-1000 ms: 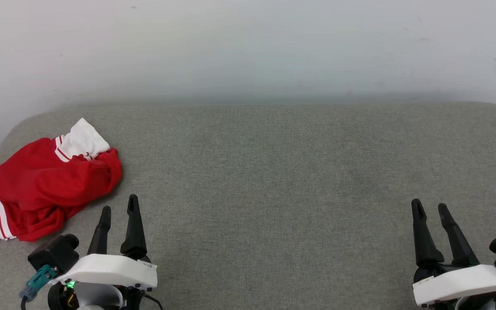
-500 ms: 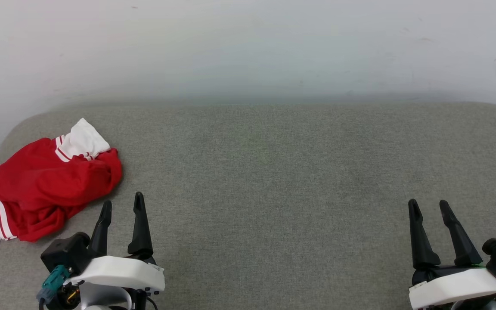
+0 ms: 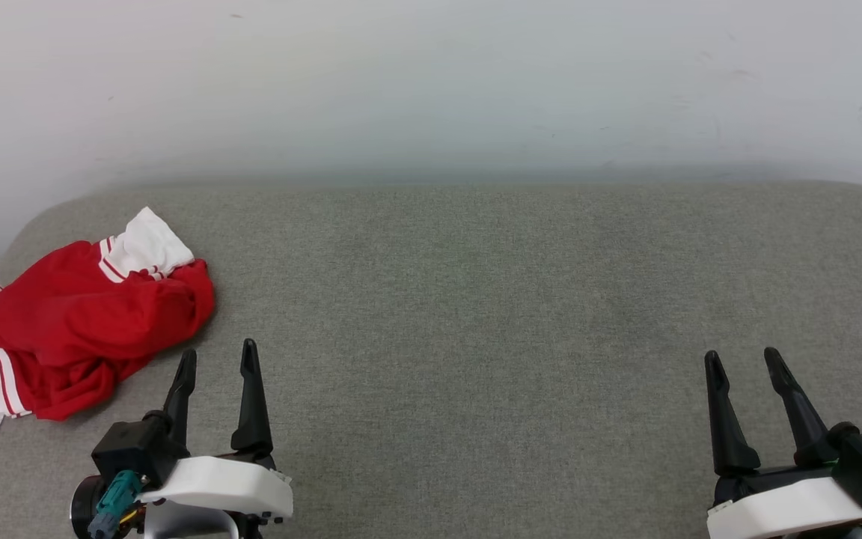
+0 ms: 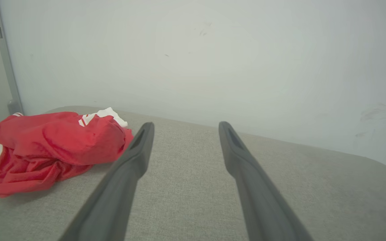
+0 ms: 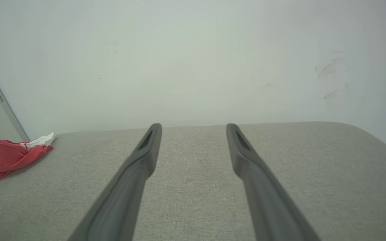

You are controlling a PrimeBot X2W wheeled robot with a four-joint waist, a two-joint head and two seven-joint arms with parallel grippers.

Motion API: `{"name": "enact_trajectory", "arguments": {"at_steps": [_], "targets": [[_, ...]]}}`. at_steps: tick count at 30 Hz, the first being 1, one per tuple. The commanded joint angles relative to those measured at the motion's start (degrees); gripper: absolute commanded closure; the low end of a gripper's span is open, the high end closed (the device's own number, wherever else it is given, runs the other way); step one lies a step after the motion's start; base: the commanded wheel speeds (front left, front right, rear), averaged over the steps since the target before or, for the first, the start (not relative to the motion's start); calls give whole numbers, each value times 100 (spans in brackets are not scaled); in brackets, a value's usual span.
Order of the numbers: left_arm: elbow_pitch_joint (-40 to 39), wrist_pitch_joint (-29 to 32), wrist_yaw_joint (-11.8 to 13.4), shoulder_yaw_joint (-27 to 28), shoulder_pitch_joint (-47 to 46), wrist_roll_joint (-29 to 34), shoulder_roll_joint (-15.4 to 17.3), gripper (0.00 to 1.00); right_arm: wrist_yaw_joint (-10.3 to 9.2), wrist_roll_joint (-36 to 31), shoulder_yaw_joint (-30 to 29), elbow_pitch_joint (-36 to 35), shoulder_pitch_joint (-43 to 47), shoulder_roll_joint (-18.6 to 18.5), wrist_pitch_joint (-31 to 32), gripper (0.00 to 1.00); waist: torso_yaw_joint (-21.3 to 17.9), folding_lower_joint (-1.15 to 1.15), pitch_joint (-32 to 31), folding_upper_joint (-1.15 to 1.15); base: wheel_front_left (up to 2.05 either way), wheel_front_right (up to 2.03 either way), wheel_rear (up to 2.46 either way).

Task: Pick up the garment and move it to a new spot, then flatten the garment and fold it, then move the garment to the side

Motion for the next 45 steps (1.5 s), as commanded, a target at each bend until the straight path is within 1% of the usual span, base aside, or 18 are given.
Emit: {"name": "enact_trajectory", "arguments": {"at_steps": [1,12,18,23,27,32,38,45], "targets": [[-63,-64,25,-21,29,162,31,0,-2,-166,5,-88,13,3,-58,0,2,0,2,0,0,0,0],[-56,-198,-93,-11,99,517,7,0,-2,-553,-9,-170,94,4,-182,0,11,0,-7,0,0,0,0],[-46,-261,-169,20,116,726,-11,0,-2,-623,1,-193,133,4,-251,0,9,0,-11,0,0,0,0],[-48,-312,-174,20,133,929,-17,0,-2,-800,12,-222,141,5,-306,0,2,0,-18,0,0,0,0],[-30,-357,-170,24,148,1070,-21,0,-2,-818,13,-233,168,6,-346,0,5,0,-16,0,0,0,0],[-15,-395,-151,18,159,1159,-22,0,-2,-784,20,-239,190,6,-385,0,12,0,-13,0,0,0,0],[35,-382,-175,42,174,1040,-22,0,-2,-424,13,-160,210,6,-375,0,7,0,-9,0,0,0,0],[79,-382,-200,60,191,970,-23,0,-2,-283,7,-110,203,6,-375,0,-3,0,-9,0,0,0,0]]}}
